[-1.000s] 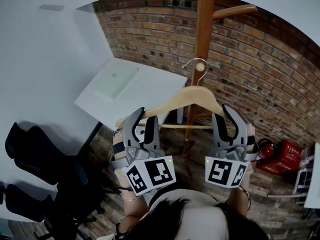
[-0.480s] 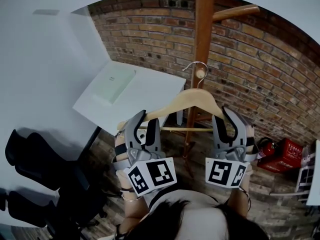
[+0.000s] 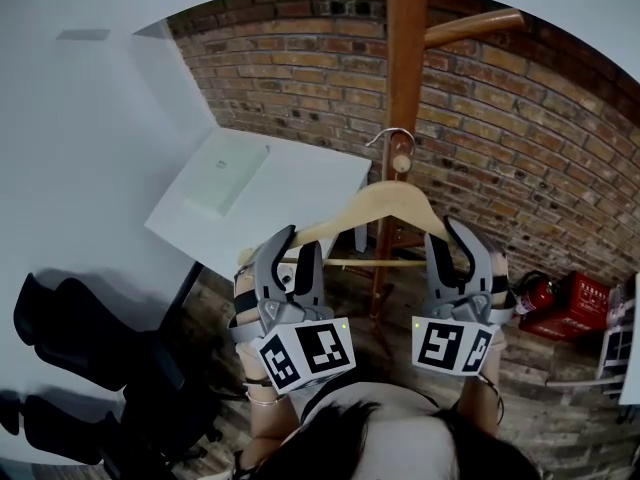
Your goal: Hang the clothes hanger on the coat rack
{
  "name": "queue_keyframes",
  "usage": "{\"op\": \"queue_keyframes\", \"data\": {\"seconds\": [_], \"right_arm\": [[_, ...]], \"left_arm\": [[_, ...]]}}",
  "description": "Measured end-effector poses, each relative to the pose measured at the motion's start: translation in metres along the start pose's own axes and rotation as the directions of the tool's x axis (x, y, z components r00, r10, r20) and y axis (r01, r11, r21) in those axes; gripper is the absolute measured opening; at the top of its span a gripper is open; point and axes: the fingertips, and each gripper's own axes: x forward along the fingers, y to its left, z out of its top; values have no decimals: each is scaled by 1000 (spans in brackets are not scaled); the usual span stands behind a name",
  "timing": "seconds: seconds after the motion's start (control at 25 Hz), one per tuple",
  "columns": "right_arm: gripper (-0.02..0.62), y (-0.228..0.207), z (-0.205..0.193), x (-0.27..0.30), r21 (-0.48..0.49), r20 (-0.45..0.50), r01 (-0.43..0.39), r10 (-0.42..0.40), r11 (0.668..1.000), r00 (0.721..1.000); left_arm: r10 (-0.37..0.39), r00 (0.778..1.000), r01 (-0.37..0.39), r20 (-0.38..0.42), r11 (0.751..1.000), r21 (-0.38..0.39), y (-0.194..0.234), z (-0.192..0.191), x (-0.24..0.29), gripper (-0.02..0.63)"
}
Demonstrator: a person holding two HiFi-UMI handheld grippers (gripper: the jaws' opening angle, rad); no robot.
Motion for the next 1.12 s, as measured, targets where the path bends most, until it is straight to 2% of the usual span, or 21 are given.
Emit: {"op": "queue_keyframes", "data": {"seconds": [0.32, 0.88, 1.12], "right_arm": [[112, 5, -6, 7, 3, -19, 0, 0, 1000, 1000], [115, 8, -15, 13, 14, -28, 15, -14, 1000, 1000], [115, 8, -17, 20, 20, -35, 32, -32, 999, 999]], "left_arm": [[-25, 1000, 25, -2, 1000, -14, -3, -5, 10, 127], [-54, 998, 54, 10, 998, 12, -13, -13, 22, 129], [-58, 998, 58, 33, 998, -11, -12, -13, 28, 129]]}}
